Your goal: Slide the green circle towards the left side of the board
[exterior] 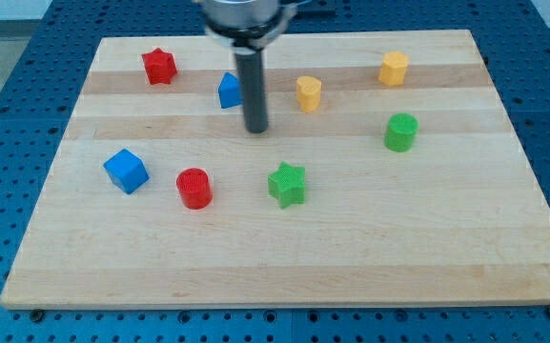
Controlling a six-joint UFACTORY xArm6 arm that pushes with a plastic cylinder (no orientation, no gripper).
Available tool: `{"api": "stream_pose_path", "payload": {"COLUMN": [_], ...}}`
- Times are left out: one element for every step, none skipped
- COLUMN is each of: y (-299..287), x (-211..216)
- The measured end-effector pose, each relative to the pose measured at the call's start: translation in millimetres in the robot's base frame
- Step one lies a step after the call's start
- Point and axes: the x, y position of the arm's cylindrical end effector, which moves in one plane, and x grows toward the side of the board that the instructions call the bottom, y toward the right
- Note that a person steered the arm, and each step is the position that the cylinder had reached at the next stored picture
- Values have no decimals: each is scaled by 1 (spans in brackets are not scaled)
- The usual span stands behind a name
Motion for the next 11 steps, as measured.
{"api": "stream_pose_path", "payload": {"y": [70, 166, 250, 280, 250, 210, 245, 263, 247, 200, 163], "x": [-24, -28, -20, 31, 69, 76, 75, 57, 35, 35, 35]}}
